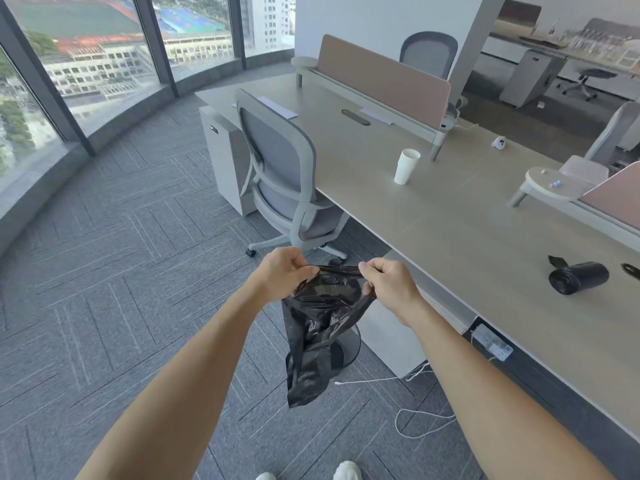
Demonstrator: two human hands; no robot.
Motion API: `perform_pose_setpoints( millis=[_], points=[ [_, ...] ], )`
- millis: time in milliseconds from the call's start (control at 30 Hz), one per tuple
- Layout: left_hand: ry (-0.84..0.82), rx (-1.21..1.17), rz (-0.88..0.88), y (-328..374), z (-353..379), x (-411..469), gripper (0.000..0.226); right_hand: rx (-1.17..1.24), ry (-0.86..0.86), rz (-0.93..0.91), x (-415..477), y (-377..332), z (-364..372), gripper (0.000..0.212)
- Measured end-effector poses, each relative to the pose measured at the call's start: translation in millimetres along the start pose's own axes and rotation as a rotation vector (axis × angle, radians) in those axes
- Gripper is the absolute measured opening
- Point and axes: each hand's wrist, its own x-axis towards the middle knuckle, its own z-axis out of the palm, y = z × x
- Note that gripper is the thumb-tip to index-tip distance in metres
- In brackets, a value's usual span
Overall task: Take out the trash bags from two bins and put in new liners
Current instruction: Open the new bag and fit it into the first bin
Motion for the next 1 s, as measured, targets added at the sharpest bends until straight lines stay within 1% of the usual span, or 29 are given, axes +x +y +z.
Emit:
perform_pose_setpoints(
  millis=[67, 100, 167, 200, 267, 333, 367, 433, 467, 500, 567, 633, 700, 767, 800, 833, 900, 933, 1000],
  points=[
    [-0.024, -0.034, -0.035, 2.4, -2.3, 0.2, 0.027, 0.099, -0.028, -0.006, 0.8, -1.7, 3.1, 0.031],
    [-0.060, -0.106, -0.054, 4.1, -3.1, -0.1, 0.024, 0.166, -0.052, 0.001, 0.1, -3.6, 4.8, 0.028],
    [-0.171, -0.375, -0.110, 13.5, -2.8, -3.9, 0.014, 0.367, -0.130, 0.027, -2.4, -9.5, 9.5, 0.023],
    [-0.221, -0.506, -0.144, 19.3, -3.3, -7.5, 0.014, 0.465, -0.179, 0.042, -5.1, -14.2, 12.1, 0.022],
    [-0.272, -0.646, -0.186, 25.0, -6.8, -12.7, 0.017, 0.643, -0.271, 0.072, -7.7, -21.2, 13.3, 0.029],
    [-0.303, -0.751, -0.176, 22.3, -11.0, -13.3, 0.038, 0.758, -0.345, 0.115, -7.8, -22.5, 7.6, 0.041],
    [-0.325, -0.798, -0.184, 20.7, -12.6, -13.2, 0.049, 0.760, -0.365, 0.132, -8.1, -23.2, 4.3, 0.042],
    [-0.405, -0.807, -0.212, 19.7, -15.2, -17.6, 0.064, 0.680, -0.387, 0.150, -9.7, -26.0, 1.2, 0.042],
    [-0.442, -0.759, -0.208, 21.1, -15.6, -21.1, 0.072, 0.662, -0.406, 0.154, -11.1, -28.4, 2.2, 0.041],
    [-0.474, -0.659, -0.185, 21.1, -14.4, -22.7, 0.081, 0.665, -0.433, 0.155, -13.5, -31.0, 4.3, 0.040],
    [-0.537, -0.379, -0.097, 19.7, -6.3, -21.5, 0.097, 0.630, -0.486, 0.139, -15.8, -35.9, 6.9, 0.049],
    [-0.526, -0.132, -0.055, 16.0, 2.9, -16.2, 0.101, 0.614, -0.551, 0.148, -19.6, -41.0, 5.6, 0.050],
    [-0.452, 0.082, -0.020, 13.5, 8.6, -9.8, 0.096, 0.636, -0.589, 0.160, -20.6, -42.1, 1.7, 0.035],
    [-0.387, 0.331, -0.015, 7.8, 14.0, -3.1, 0.090, 0.587, -0.605, 0.138, -17.5, -39.3, -2.6, 0.018],
    [-0.371, 0.430, -0.036, 3.9, 16.8, -0.8, 0.087, 0.536, -0.606, 0.126, -16.2, -38.7, -4.6, 0.016],
    [-0.357, 0.489, -0.075, -3.4, 20.5, 3.0, 0.082, 0.485, -0.604, 0.112, -13.9, -35.9, -6.6, 0.015],
    [-0.307, 0.545, -0.178, -16.5, 26.8, 10.0, 0.065, 0.342, -0.590, 0.071, -12.7, -33.6, -11.6, 0.018],
    [-0.280, 0.569, -0.219, -20.8, 28.7, 11.7, 0.058, 0.222, -0.569, 0.050, -14.3, -35.4, -14.9, 0.021],
    [-0.229, 0.595, -0.273, -30.6, 30.5, 16.3, 0.050, -0.112, -0.512, 0.030, -5.9, -23.5, -20.9, 0.034]
  ],
)
